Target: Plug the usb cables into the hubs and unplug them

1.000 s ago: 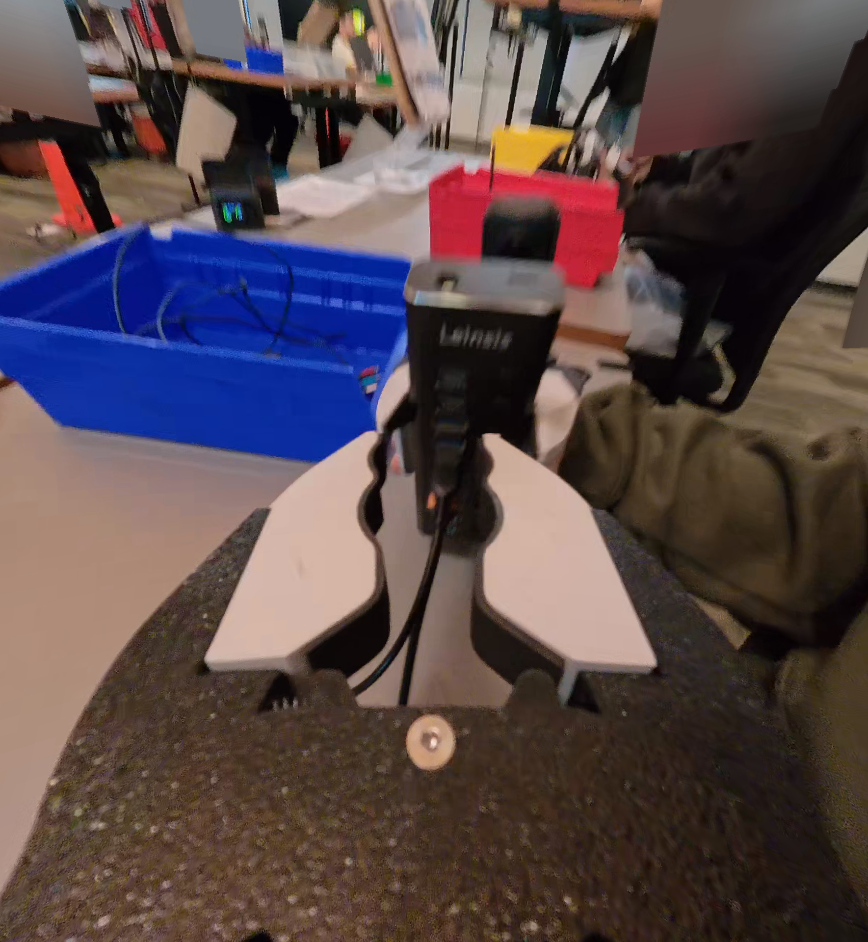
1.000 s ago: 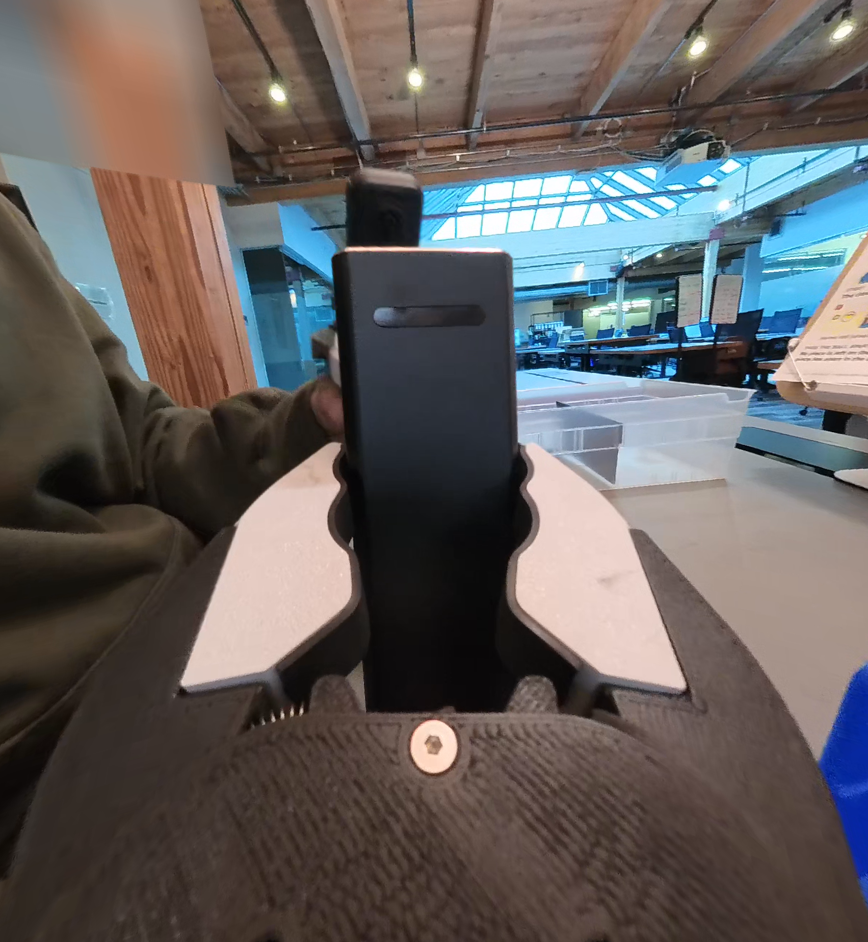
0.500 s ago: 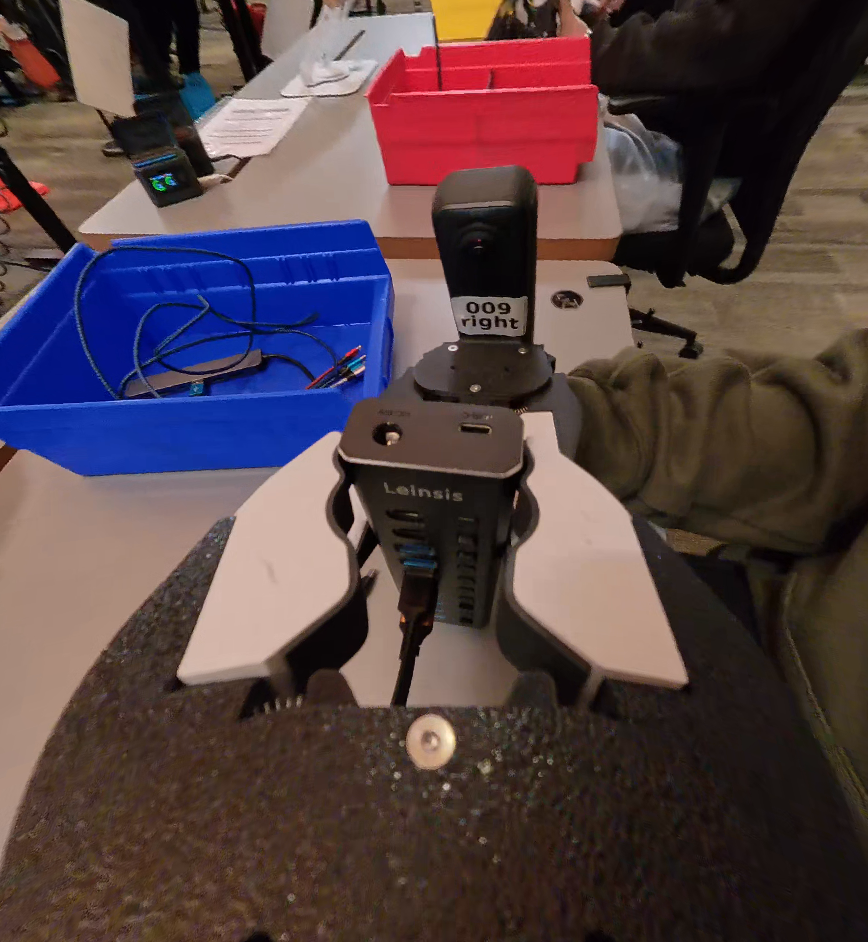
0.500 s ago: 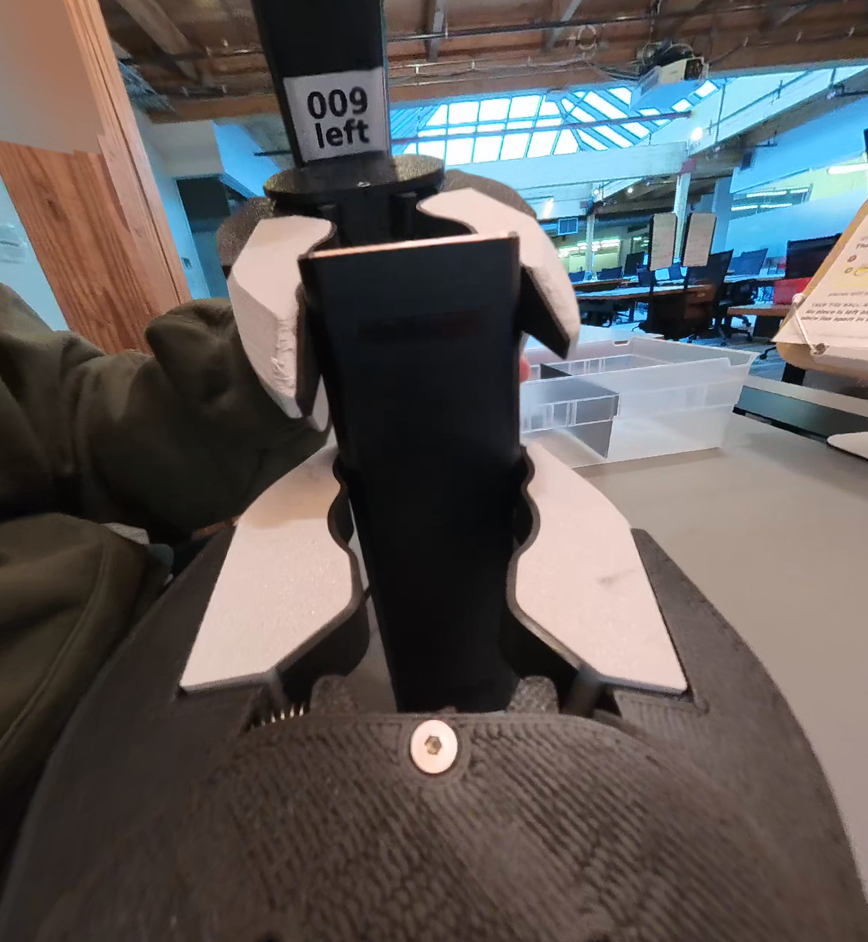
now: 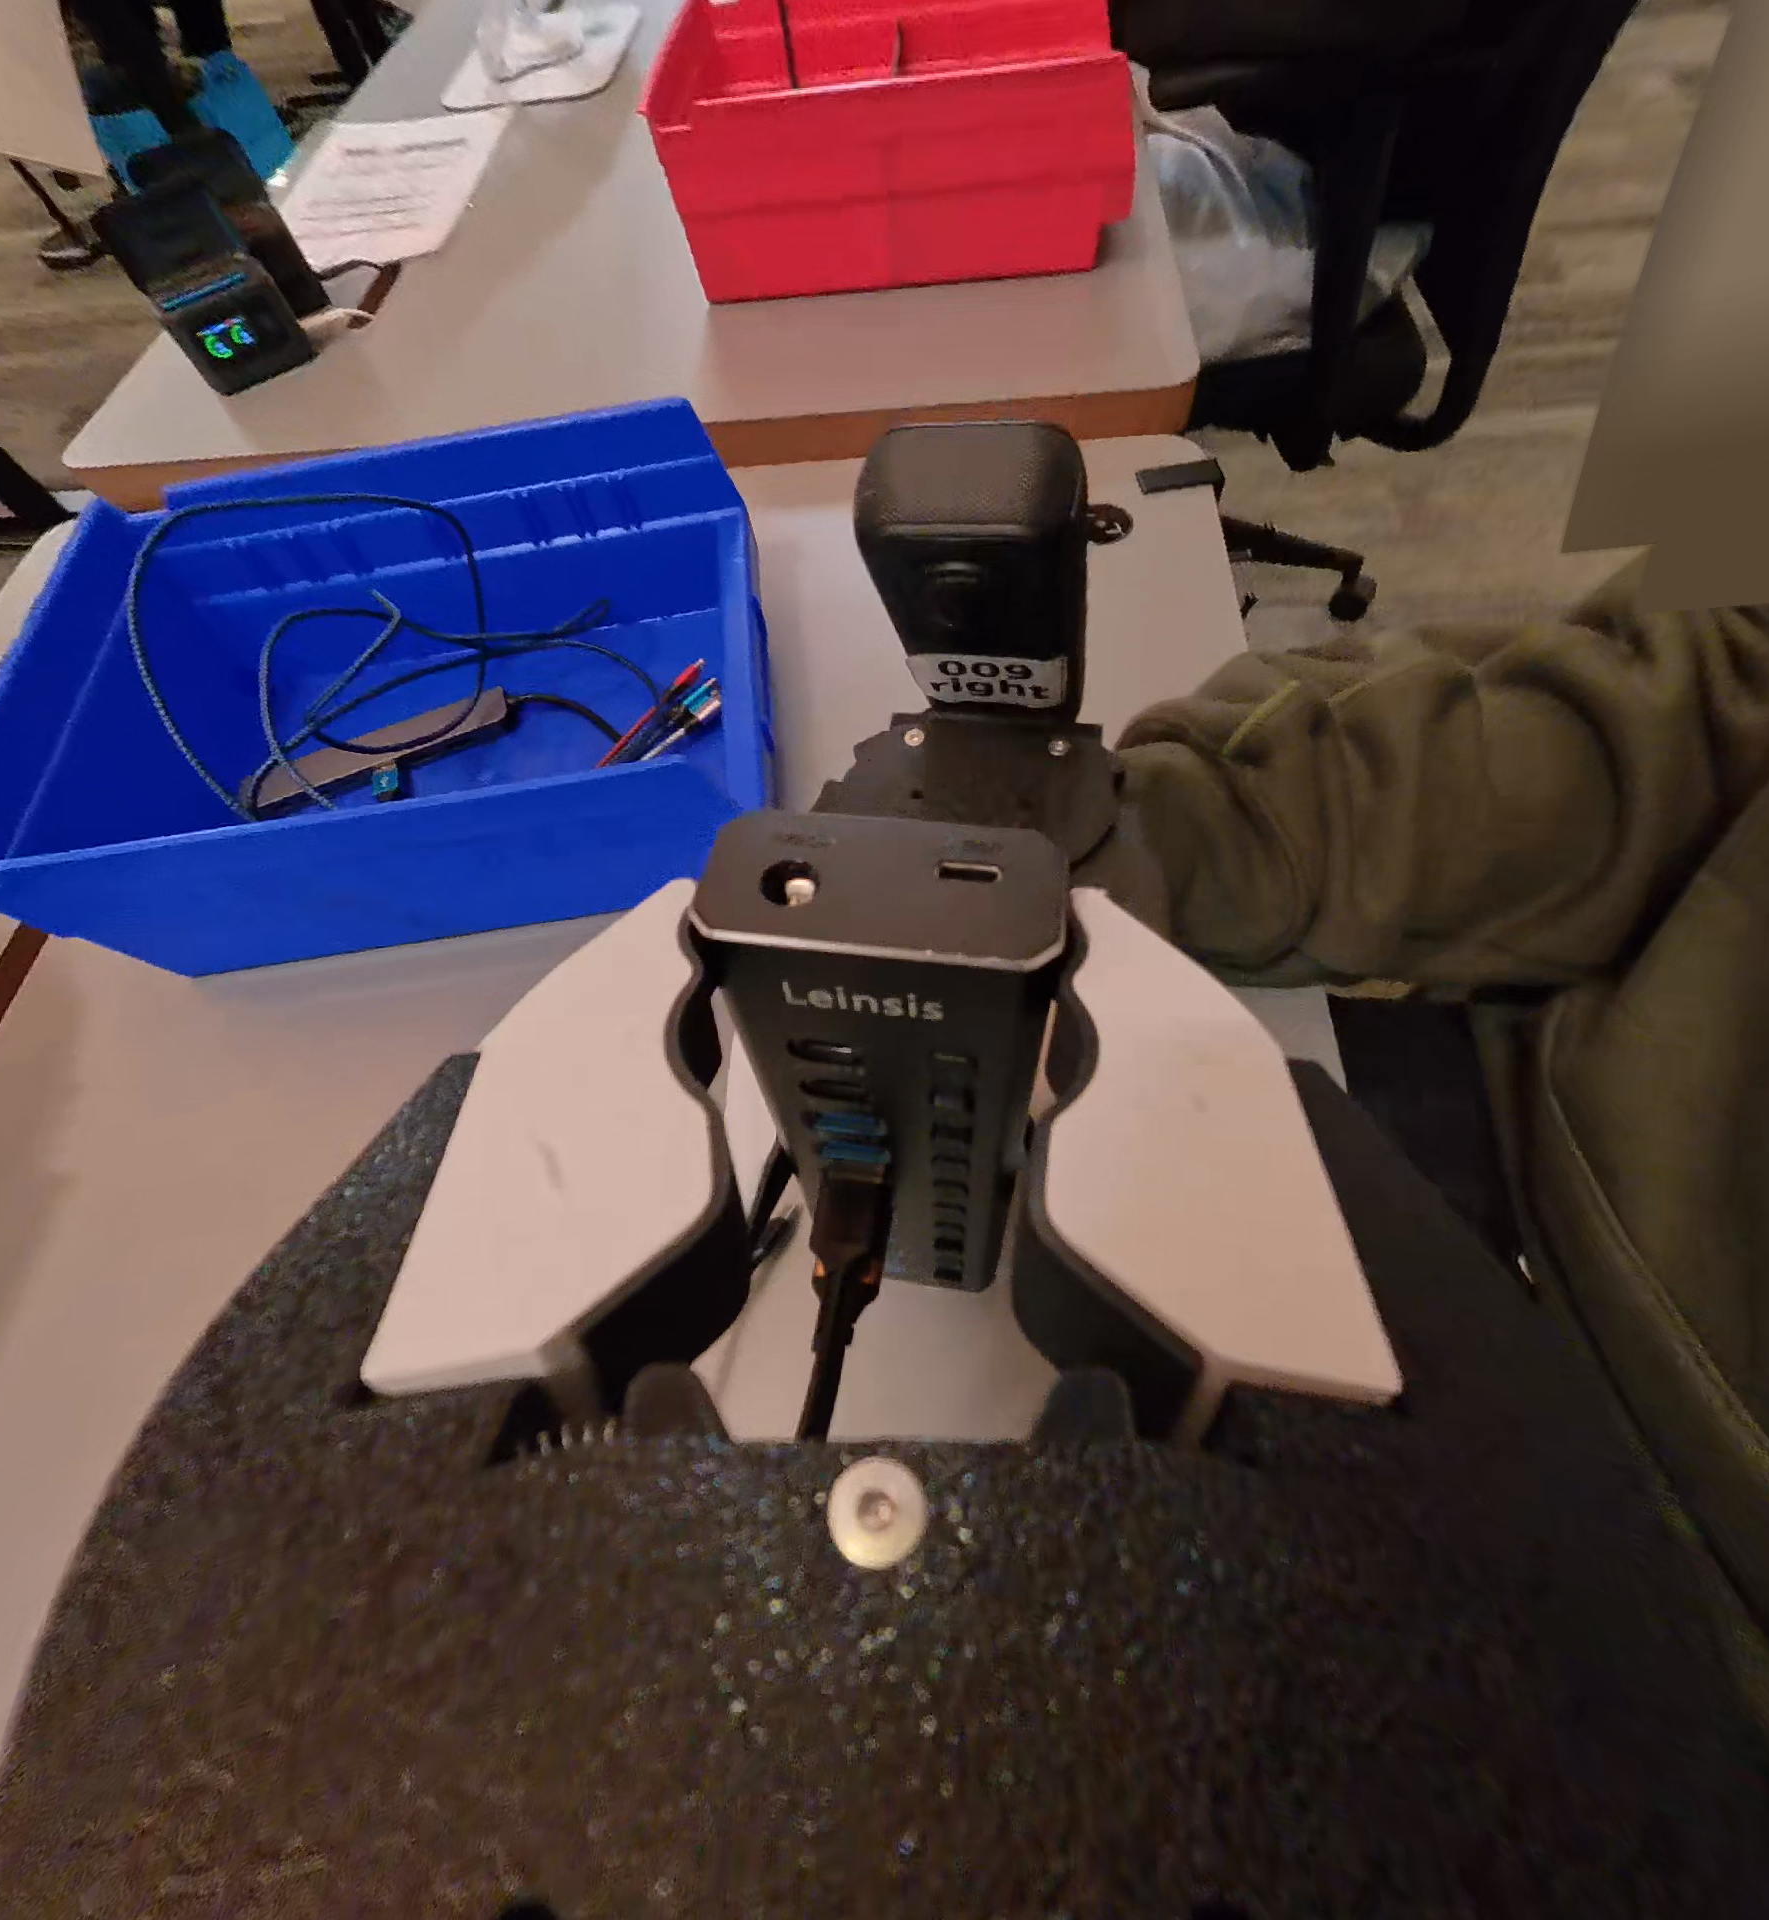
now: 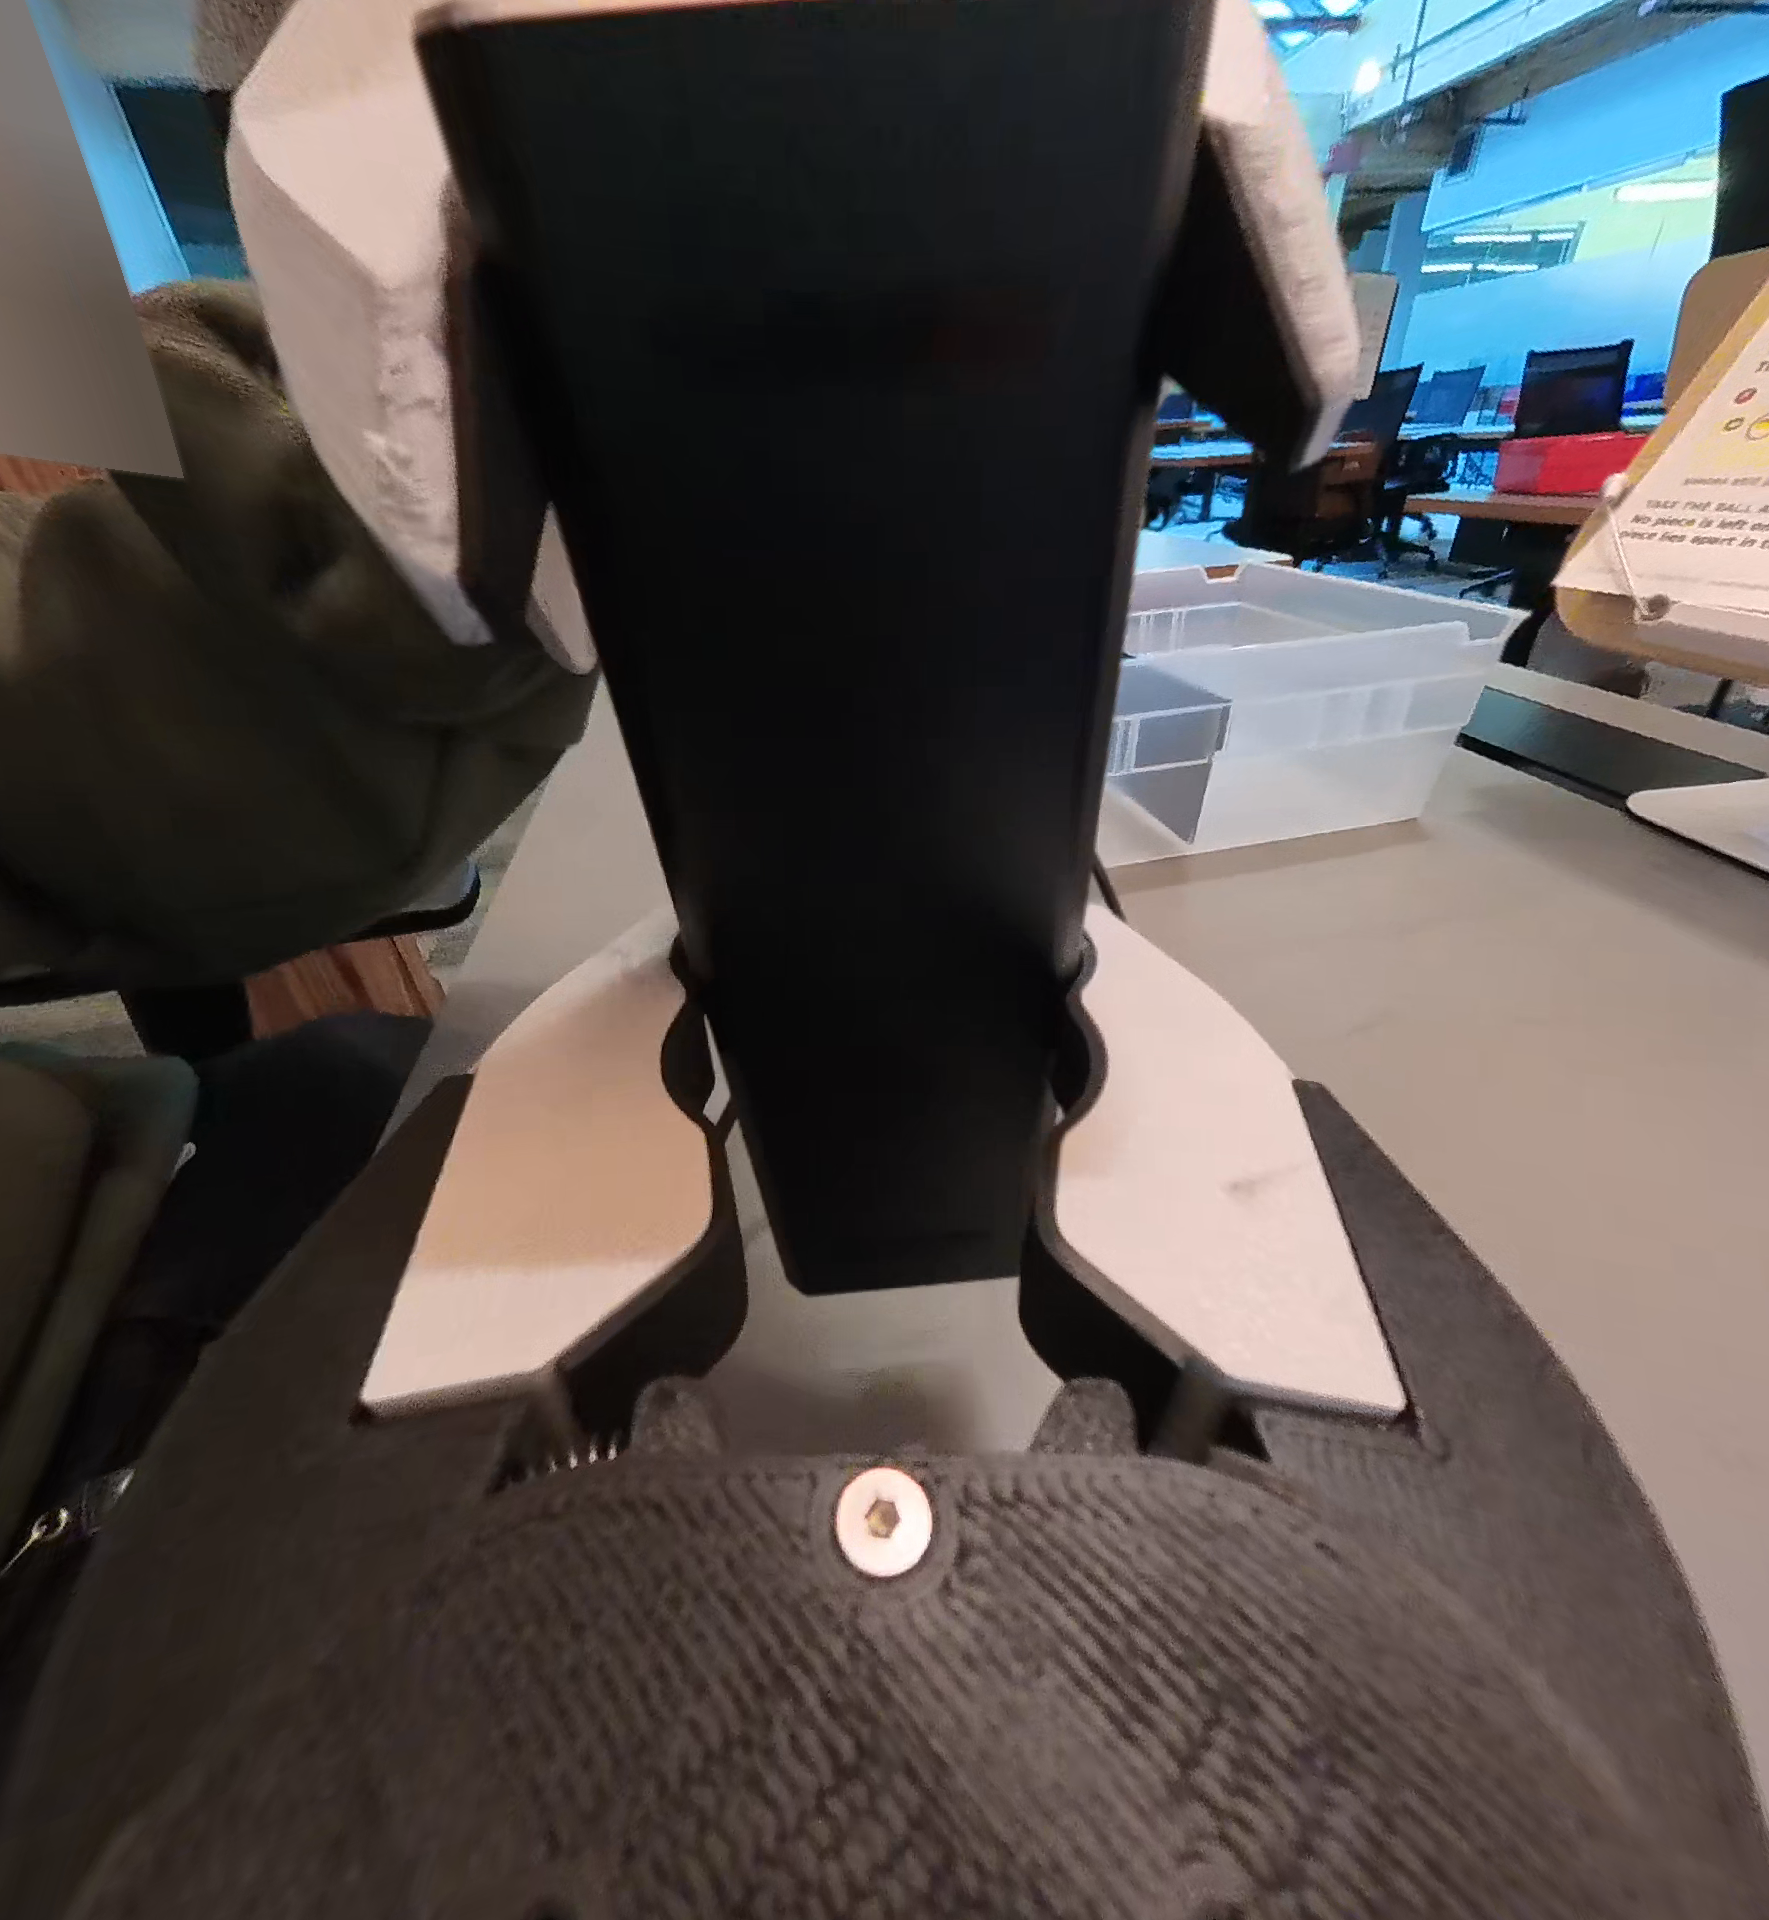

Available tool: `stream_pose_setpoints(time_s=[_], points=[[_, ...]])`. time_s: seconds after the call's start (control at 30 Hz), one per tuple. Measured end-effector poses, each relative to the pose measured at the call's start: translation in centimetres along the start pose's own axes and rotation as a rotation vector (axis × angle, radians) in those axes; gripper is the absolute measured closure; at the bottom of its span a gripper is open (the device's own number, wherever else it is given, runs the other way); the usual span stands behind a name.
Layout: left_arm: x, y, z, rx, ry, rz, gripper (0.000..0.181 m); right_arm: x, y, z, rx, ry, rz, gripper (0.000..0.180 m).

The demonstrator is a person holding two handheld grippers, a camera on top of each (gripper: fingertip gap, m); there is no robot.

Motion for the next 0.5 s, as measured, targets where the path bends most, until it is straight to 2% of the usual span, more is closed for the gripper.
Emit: stream_pose_setpoints(time_s=[0.17, 0.33, 0.5], points=[[-0.18, -0.43, 0.08, 0.016, 0.055, 0.044, 0.12, 0.22, 0.42, -0.33, -0.024, 0.024, -0.011, 0.113], [-0.42, -0.76, 0.55, -0.01, 0.081, 0.071, 0.12, 0.36, 0.96, -0.01, -0.019, -0.04, 0.025, 0.115], [-0.27, -0.67, 0.82, -0.025, -0.002, -0.063, 0.112, -0.23, 0.52, -0.11, -0.083, -0.006, 0.032, 0.116]])
Point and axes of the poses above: each gripper's, where its closed fingertips meet, y out along the fingers, z out of its underside, x = y × z across the jaws, the point moved 7 cm from there along -y, back along the fingers, and after that the axes turned 8 degrees about y, right-handed, at the moved point
